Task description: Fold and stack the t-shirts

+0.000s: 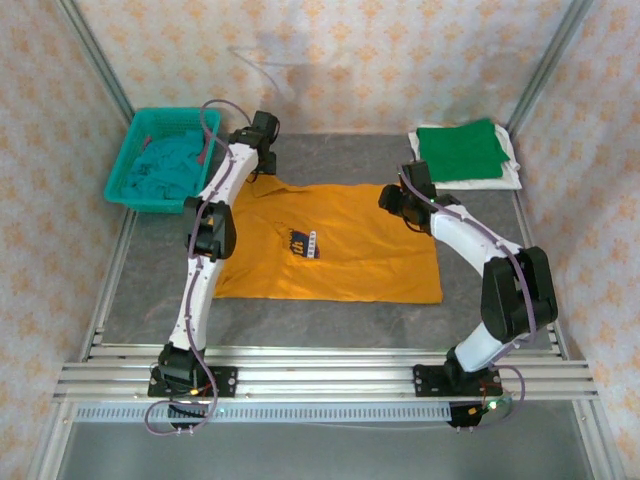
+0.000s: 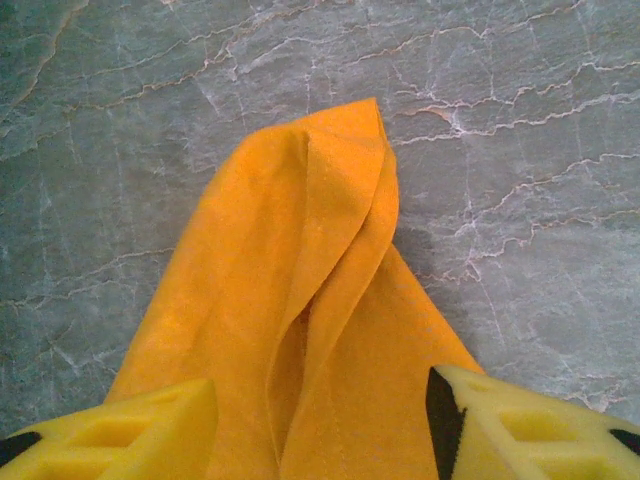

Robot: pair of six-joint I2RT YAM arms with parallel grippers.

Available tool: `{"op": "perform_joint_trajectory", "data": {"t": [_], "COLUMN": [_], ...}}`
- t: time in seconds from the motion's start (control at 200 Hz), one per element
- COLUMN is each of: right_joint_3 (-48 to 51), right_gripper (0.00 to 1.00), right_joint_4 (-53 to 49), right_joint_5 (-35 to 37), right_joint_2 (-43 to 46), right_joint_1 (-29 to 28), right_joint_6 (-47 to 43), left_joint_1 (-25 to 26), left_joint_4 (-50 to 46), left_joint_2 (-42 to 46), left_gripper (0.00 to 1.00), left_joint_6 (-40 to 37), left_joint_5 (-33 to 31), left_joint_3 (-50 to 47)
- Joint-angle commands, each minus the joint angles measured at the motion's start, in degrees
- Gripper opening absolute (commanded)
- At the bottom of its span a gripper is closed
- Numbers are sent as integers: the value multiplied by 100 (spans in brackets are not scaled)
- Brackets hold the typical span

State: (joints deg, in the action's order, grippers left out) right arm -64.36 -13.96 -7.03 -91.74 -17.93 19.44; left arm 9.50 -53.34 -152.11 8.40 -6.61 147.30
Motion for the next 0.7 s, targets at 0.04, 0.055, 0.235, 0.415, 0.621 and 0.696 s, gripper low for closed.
{"op": "perform_joint_trajectory", "data": {"t": [0.04,0.055,0.235,0.415,0.621,0.696], "right_joint_3": [99,103,159,296,345,362], "right_gripper": [48,48,48,49,49,49], "right_joint_4": [198,209,237,328,345,350], "right_joint_5": [73,69,54,28,-57,-69], "right_joint_2": [148,148,263,480,513,493], "right_joint_1": [19,26,25,22,34,32], "right_joint_6": [25,29,42,53,42,42], "left_joint_1": [-14,-17,-114,-156,-221,-221], "left_joint_4": [37,27,155,87,78,68], "left_joint_2": [-196,-212,-322,-467,-561,-509], "left_gripper": [53,52,52,51,26,17], "left_joint_6": [-106,-98,192,464,626,668], "left_joint_5": [74,99,600,897,896,833], "left_joint_3": [327,370,400,399,404,398]}}
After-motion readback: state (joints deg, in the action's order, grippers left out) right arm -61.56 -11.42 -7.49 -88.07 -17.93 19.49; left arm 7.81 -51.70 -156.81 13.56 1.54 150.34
